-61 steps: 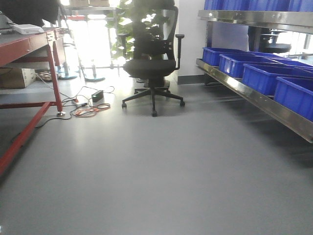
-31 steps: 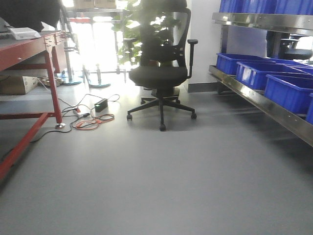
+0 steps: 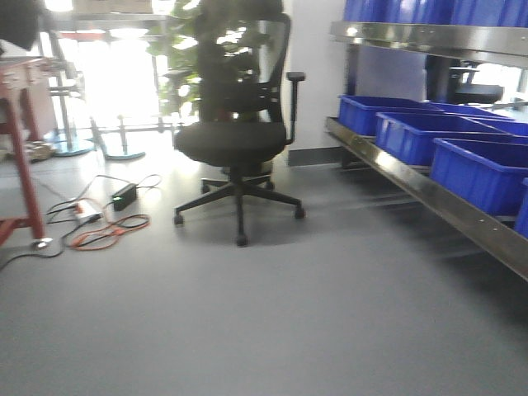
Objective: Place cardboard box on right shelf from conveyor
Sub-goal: 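Drive the base to the steel shelf holding the box in the right gripper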
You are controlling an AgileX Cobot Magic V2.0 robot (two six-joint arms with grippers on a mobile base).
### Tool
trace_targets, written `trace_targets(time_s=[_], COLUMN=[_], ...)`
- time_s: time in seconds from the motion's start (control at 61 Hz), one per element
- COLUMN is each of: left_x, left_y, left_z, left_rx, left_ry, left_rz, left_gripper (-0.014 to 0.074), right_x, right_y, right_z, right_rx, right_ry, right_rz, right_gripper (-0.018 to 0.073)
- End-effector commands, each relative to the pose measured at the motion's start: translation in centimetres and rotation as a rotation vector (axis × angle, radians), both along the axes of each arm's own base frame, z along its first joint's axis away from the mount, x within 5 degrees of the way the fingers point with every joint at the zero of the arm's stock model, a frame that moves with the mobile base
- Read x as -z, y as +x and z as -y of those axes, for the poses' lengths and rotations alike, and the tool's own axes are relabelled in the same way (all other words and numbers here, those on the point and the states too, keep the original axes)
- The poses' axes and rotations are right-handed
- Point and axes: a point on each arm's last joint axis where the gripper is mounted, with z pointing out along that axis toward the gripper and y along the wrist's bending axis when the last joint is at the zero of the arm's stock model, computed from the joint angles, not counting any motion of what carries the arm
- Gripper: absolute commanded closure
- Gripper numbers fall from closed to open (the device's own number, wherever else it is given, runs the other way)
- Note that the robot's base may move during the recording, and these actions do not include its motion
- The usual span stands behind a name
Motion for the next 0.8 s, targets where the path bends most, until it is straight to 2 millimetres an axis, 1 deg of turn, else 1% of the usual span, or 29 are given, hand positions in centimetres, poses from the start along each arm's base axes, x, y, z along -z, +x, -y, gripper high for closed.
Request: trace_targets(time_s=[0.0, 0.786], left_x=[-0.57, -0.57], left_y=[-0.08, -0.08], left_z=[-0.05, -0.05], left_rx=[-0.003, -0.003], left_ry=[-0.013, -0.013], left_rz=[0.095, 0.095], left_gripper=[0.0713, 0.0713], right_x=[-1.59, -1.59], right_y=[0.13, 0.13], right_z=[-0.07, -0.07], right_rx=[-0.003, -0.003], right_ry=[-0.004, -0.004], right_rz=[0.111, 0.111], right_gripper=[0.0344, 0.0344])
